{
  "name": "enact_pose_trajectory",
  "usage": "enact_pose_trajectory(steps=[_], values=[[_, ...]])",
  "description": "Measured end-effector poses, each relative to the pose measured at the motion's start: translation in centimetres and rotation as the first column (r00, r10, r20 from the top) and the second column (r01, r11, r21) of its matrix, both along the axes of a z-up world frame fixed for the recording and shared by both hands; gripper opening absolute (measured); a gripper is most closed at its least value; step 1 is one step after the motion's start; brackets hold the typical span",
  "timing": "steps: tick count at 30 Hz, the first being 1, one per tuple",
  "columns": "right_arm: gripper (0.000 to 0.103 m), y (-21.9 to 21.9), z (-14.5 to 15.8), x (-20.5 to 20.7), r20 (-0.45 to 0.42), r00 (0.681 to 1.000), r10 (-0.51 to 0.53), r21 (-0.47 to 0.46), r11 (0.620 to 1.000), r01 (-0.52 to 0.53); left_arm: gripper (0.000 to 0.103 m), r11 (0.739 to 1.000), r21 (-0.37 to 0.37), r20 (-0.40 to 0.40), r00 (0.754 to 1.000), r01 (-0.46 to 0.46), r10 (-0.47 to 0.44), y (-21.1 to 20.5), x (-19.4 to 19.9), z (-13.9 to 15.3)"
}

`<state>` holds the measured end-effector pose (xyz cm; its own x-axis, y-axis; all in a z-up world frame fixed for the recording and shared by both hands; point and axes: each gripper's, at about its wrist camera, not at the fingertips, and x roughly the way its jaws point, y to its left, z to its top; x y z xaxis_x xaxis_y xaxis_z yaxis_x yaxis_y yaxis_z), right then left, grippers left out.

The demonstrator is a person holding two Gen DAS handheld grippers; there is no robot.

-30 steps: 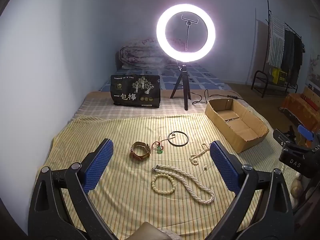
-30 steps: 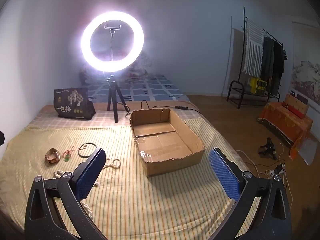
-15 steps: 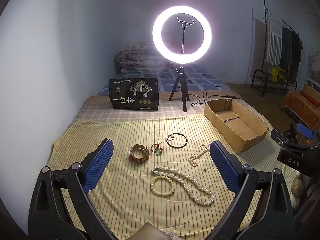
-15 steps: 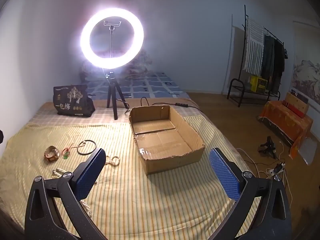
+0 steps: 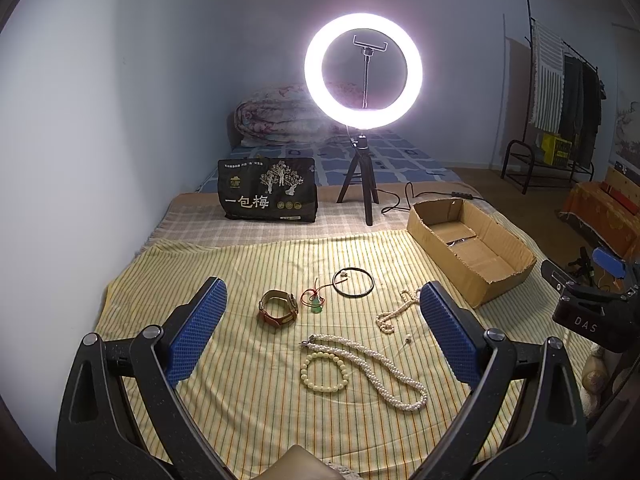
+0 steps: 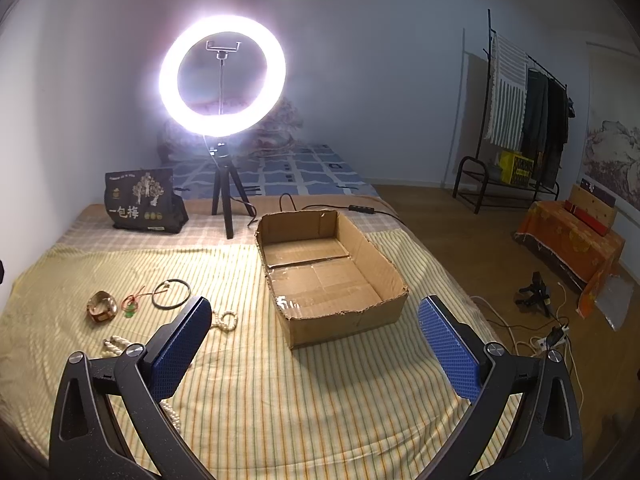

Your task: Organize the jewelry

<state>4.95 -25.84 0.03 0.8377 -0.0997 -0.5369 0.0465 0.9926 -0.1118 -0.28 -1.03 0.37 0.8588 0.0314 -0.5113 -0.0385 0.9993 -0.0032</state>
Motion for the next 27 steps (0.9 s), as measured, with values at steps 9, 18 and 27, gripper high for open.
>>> enact_pose_trajectory(steps=[9,18,27], values=[[0.103,-0.06,0.09,0.0,-0.001,1.0,-0.005,0.0,1.0,0.005,0.099,1.0,0.002,0.002,1.0,0.001,-0.001,0.02,0.16,-0.05],[0.103,-0.08,0.18,0.02,-0.003,1.0,-0.004,0.001,1.0,0.004,0.099,1.0,-0.001,0.003,1.0,0.001,-0.001,0.07,0.25,0.27],[0.103,-0.13,0.15,0.01,-0.003,1.0,-0.004,0.001,1.0,0.004,0.099,1.0,-0.002,0.004,1.0,0.0,0.0,0.08,0.18,0.21]])
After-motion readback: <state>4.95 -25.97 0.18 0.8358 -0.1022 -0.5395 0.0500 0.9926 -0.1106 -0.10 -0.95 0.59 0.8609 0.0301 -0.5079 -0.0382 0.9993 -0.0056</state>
